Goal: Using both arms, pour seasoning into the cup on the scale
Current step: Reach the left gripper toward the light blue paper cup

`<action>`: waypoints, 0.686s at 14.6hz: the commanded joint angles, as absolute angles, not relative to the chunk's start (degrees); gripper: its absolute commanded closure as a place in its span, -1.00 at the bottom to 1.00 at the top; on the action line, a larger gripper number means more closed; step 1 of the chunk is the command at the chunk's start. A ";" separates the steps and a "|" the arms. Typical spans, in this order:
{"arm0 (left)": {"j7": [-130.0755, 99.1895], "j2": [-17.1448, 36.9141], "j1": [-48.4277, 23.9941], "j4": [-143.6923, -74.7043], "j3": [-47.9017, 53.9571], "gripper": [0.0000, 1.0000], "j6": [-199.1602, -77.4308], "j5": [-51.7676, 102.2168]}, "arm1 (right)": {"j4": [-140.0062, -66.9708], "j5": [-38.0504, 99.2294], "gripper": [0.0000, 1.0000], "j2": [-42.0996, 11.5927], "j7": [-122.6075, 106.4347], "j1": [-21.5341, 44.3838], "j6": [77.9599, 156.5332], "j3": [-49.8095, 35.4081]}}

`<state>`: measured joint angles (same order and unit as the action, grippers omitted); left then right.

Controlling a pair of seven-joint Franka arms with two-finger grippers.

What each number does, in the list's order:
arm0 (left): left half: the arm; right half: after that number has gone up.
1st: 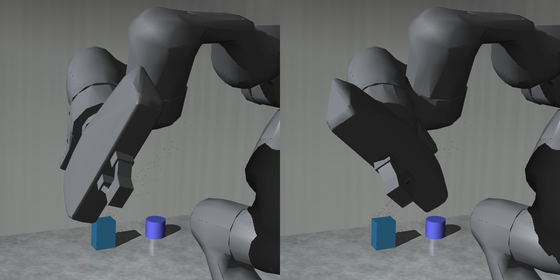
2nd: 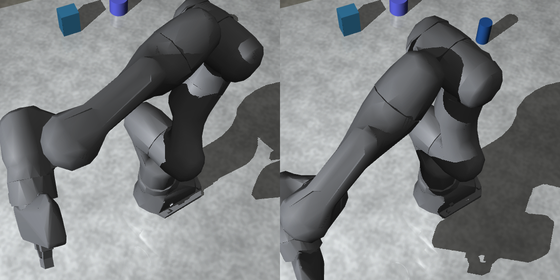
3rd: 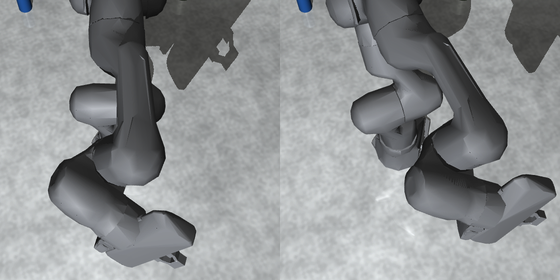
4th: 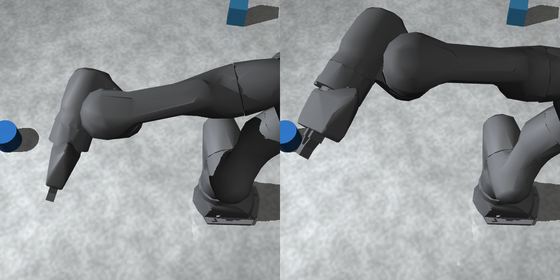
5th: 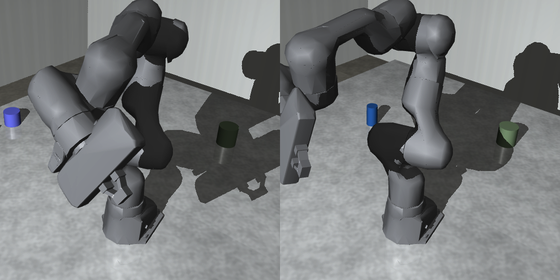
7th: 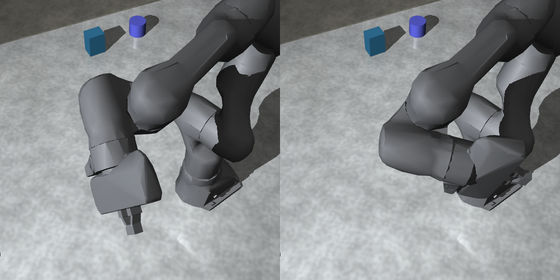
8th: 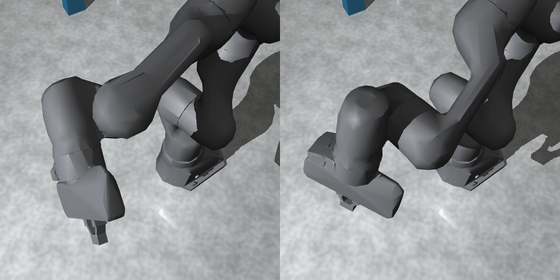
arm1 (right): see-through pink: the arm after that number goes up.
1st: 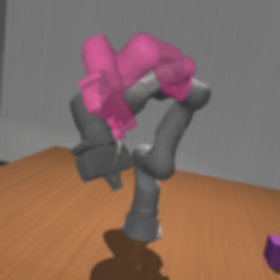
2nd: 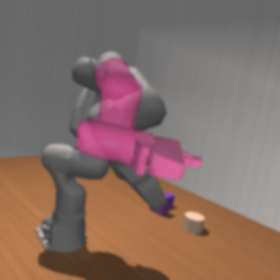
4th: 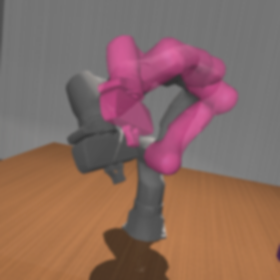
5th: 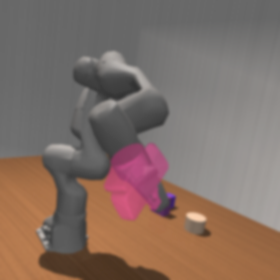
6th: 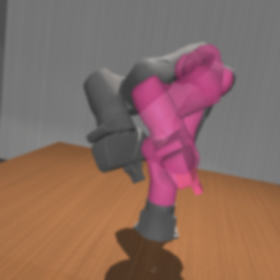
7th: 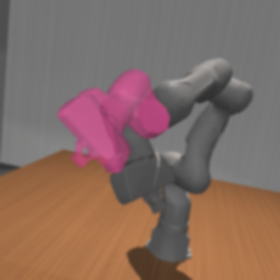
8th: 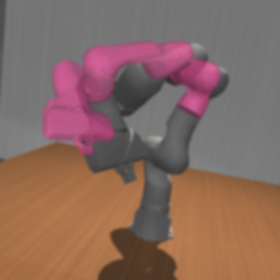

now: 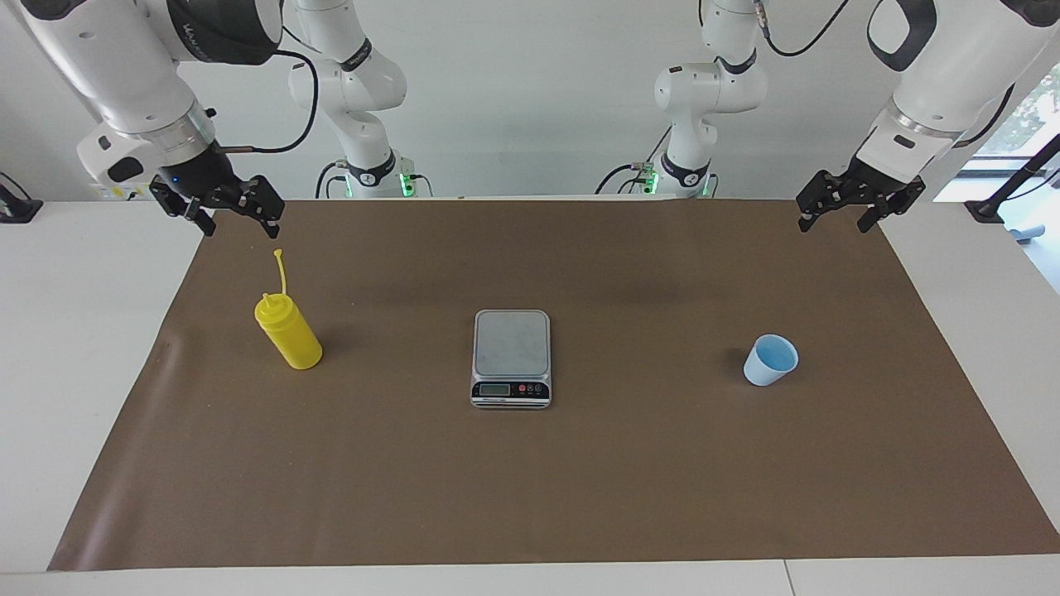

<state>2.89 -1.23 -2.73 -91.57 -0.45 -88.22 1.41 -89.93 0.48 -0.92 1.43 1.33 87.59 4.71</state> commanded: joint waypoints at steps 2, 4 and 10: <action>3.60 -0.18 -2.99 -88.51 -0.53 -1.00 -85.87 0.88 | -90.44 0.35 -1.00 -0.35 -0.26 0.88 88.33 4.57; 3.52 0.26 -3.16 -87.54 -0.44 -1.00 -85.43 0.88 | -90.44 0.35 -1.00 -0.35 -0.09 0.97 88.24 4.57; 2.73 -0.79 -3.16 -89.46 -0.35 -1.00 -85.78 1.05 | -90.96 0.44 -1.00 -0.18 0.44 0.97 88.15 4.66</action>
<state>2.94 -0.86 -2.74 -89.72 -0.15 -87.27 1.41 -89.94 0.48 -0.92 1.43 1.31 87.60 4.72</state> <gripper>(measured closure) 0.000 0.000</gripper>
